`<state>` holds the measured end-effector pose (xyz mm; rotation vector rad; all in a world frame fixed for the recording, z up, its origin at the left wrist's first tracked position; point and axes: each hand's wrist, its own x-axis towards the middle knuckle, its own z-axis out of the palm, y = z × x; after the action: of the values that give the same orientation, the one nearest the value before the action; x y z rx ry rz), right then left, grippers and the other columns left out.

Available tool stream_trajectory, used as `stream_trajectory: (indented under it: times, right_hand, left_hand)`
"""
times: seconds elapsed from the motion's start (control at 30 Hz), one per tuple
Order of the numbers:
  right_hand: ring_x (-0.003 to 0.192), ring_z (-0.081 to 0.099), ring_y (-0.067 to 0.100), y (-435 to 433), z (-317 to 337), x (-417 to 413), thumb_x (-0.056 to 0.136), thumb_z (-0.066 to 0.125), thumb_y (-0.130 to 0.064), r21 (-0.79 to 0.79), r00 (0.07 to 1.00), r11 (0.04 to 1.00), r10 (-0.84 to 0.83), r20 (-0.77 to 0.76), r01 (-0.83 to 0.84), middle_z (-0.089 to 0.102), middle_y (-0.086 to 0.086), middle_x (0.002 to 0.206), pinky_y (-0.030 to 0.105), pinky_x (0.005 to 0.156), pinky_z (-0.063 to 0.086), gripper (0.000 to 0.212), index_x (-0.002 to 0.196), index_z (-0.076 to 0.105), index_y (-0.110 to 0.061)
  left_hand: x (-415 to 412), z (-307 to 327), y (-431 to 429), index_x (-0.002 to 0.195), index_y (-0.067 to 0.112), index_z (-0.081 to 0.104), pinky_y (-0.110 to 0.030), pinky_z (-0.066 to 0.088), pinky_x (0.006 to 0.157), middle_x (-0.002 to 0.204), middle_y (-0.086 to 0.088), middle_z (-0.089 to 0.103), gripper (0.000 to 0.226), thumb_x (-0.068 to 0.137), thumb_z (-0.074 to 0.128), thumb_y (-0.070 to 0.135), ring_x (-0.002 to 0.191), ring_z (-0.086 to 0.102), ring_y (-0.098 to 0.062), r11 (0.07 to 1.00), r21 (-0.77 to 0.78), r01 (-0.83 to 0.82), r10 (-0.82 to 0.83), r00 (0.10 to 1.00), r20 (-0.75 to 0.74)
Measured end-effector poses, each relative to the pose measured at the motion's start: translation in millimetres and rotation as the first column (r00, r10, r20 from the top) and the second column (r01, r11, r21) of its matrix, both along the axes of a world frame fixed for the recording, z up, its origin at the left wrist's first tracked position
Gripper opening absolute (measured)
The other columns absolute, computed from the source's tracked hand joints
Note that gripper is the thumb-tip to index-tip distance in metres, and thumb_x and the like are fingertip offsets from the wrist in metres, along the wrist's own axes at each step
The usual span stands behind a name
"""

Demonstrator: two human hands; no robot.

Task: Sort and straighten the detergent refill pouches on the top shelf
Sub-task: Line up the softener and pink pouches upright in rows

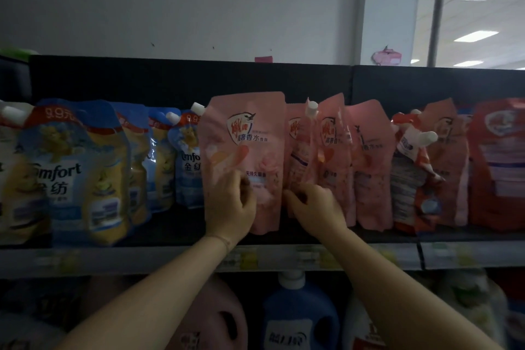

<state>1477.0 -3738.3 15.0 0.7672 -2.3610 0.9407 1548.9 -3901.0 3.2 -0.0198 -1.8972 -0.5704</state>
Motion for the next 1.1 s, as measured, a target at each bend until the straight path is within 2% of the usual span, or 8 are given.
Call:
stream_trajectory:
  times: [0.1, 0.2, 0.37, 0.5, 0.6, 0.7, 0.93, 1.1]
  right_hand:
    - [0.06, 0.055, 0.02, 23.0, -8.9, -2.3, 0.093, 0.052, -0.035, -0.04, 0.991, 0.993, -0.118, -0.069, 0.115, 0.058, 0.0, 0.066, 0.03, 0.05, 0.038, 0.031, 0.074, 0.062, -0.012]
    - [0.055, 0.052, 0.016, 45.0, -16.2, -6.2, 0.09, 0.052, -0.031, -0.093, 0.979, 0.979, -0.189, -0.074, 0.182, 0.054, -0.003, 0.059, 0.028, 0.048, 0.034, 0.03, 0.067, 0.058, -0.012]
    - [0.055, 0.053, 0.017, 77.8, -23.0, -23.9, 0.091, 0.057, -0.029, -0.096, 0.981, 0.977, -0.191, -0.026, 0.188, 0.055, 0.0, 0.059, 0.033, 0.051, 0.041, 0.031, 0.067, 0.057, -0.01]
    - [0.057, 0.053, 0.012, 81.8, -27.0, -33.6, 0.088, 0.06, -0.044, -0.122, 0.984, 0.978, -0.16, 0.079, 0.169, 0.057, -0.002, 0.062, 0.03, 0.051, 0.04, 0.037, 0.067, 0.057, -0.014]
    - [0.057, 0.054, 0.013, 76.4, -26.6, -35.4, 0.086, 0.059, -0.055, -0.161, 0.977, 0.968, -0.172, 0.128, 0.192, 0.058, -0.002, 0.062, 0.029, 0.048, 0.037, 0.044, 0.065, 0.056, -0.016]
    - [0.058, 0.052, 0.012, 75.3, -31.8, -38.5, 0.09, 0.053, -0.056, -0.109, 0.974, 0.972, -0.196, 0.113, 0.208, 0.056, -0.003, 0.063, 0.029, 0.048, 0.034, 0.045, 0.064, 0.051, -0.019]
    - [0.056, 0.045, 0.009, 74.1, -35.8, -42.4, 0.098, 0.046, -0.043, -0.061, 0.983, 0.982, -0.178, 0.043, 0.181, 0.048, -0.008, 0.061, 0.027, 0.044, 0.025, 0.039, 0.063, 0.045, -0.027]
    - [0.052, 0.042, 0.008, 74.2, -38.1, -41.7, 0.098, 0.048, -0.037, -0.1, 0.985, 0.98, -0.169, 0.02, 0.17, 0.046, -0.008, 0.056, 0.027, 0.044, 0.025, 0.044, 0.056, 0.04, -0.028]
  left_hand:
    - [-2.5, -2.8, 20.2, 0.086, 0.015, 0.053, -0.032, 0.045, 0.06, 0.079, 0.002, 0.052, 0.007, 0.085, 0.058, 0.011, 0.072, 0.05, -0.014, 0.983, -0.184, -0.001, 0.014, 0.997, 0.07]
    - [-12.2, -3.7, 43.7, 0.091, 0.012, 0.055, -0.035, 0.046, 0.069, 0.085, -0.001, 0.052, 0.008, 0.085, 0.057, 0.015, 0.078, 0.049, -0.017, 0.968, -0.247, 0.039, 0.001, 0.988, 0.157]
    - [-30.5, 1.0, 79.1, 0.108, 0.011, 0.049, -0.033, 0.04, 0.089, 0.112, -0.006, 0.051, 0.026, 0.089, 0.055, 0.027, 0.105, 0.046, -0.024, 0.982, -0.183, -0.037, 0.09, 0.952, 0.292]
    - [-43.2, 10.3, 95.6, 0.126, 0.009, 0.038, -0.035, 0.047, 0.076, 0.126, -0.009, 0.045, 0.041, 0.094, 0.05, 0.033, 0.103, 0.056, -0.027, 0.983, -0.135, -0.125, 0.168, 0.912, 0.374]
    - [-56.0, 4.2, 99.0, 0.121, 0.009, 0.042, -0.037, 0.051, 0.079, 0.119, -0.012, 0.053, 0.041, 0.094, 0.052, 0.038, 0.101, 0.059, -0.029, 0.992, 0.004, -0.125, 0.112, 0.905, 0.41]
    - [-70.0, -9.1, 95.4, 0.115, 0.01, 0.048, -0.04, 0.052, 0.084, 0.114, -0.012, 0.059, 0.04, 0.093, 0.054, 0.043, 0.1, 0.061, -0.028, 0.985, 0.131, -0.115, 0.043, 0.89, 0.453]
    - [-80.2, -13.5, 91.2, 0.121, 0.014, 0.052, -0.039, 0.052, 0.086, 0.111, -0.011, 0.064, 0.031, 0.101, 0.039, 0.033, 0.099, 0.062, -0.028, 0.992, 0.082, -0.097, 0.045, 0.875, 0.481]
    - [-75.7, -15.7, 90.4, 0.112, 0.017, 0.06, -0.034, 0.051, 0.081, 0.103, -0.009, 0.067, 0.028, 0.101, 0.036, 0.028, 0.091, 0.062, -0.027, 0.994, 0.097, -0.055, 0.006, 0.895, 0.446]
